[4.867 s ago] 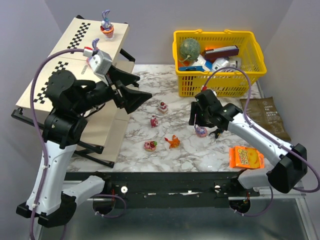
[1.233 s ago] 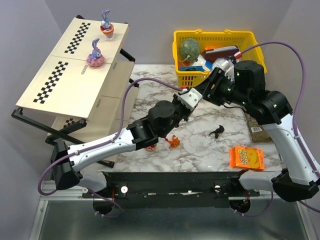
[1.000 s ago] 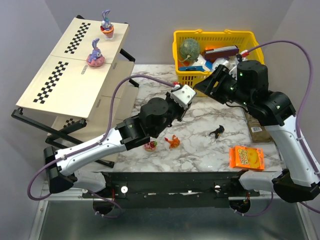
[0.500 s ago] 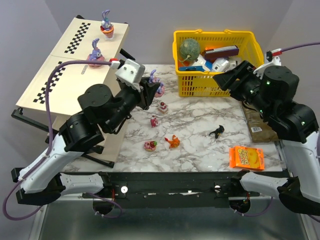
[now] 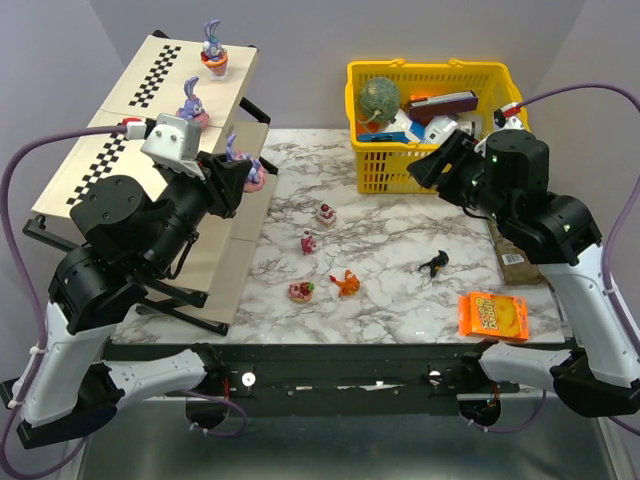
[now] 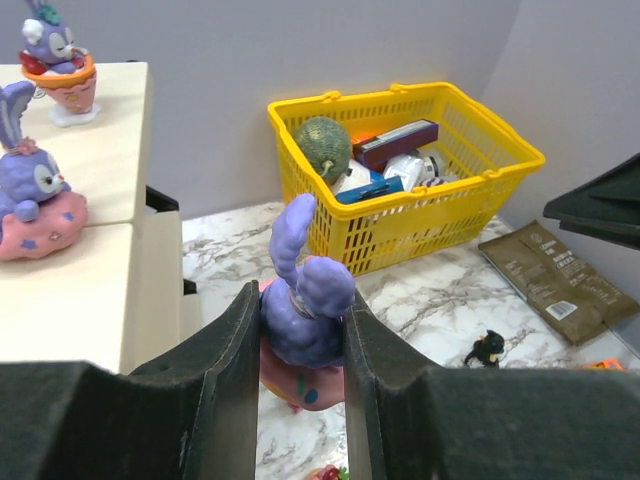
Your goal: Place and organize the plastic toys onto the shelf
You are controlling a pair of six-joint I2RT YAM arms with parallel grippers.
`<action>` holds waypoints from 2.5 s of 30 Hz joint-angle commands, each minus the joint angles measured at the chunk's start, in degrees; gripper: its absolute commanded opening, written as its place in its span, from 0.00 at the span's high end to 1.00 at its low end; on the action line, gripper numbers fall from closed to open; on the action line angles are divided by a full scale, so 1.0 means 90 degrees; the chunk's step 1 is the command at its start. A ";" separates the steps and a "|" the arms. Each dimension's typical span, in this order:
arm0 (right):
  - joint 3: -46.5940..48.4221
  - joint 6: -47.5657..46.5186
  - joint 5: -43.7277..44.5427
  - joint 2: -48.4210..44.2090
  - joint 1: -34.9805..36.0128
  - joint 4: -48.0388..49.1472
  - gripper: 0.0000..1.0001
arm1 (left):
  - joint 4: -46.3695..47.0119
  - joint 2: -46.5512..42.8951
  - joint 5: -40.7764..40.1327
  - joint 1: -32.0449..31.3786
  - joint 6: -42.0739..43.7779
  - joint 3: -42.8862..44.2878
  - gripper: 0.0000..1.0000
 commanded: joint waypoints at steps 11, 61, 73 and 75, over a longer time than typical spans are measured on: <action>-0.0428 -0.0039 -0.0544 0.0177 0.0009 0.0149 0.31 | -0.0275 0.0610 0.1672 0.1829 0.0068 0.0636 1.00; -0.0973 -0.1825 0.0011 0.0793 -0.0294 0.0647 0.29 | 0.2723 -0.0444 0.8833 0.8392 -0.3126 -0.2059 1.00; -0.1297 -0.2646 0.0432 0.1115 -0.0597 0.1008 0.28 | 0.3005 -0.0406 0.9818 0.9583 -0.3799 -0.2342 1.00; -0.1355 -0.2792 0.0539 0.1124 -0.0597 0.1086 0.28 | 0.3572 -0.0415 1.0014 0.9662 -0.4266 -0.2508 1.00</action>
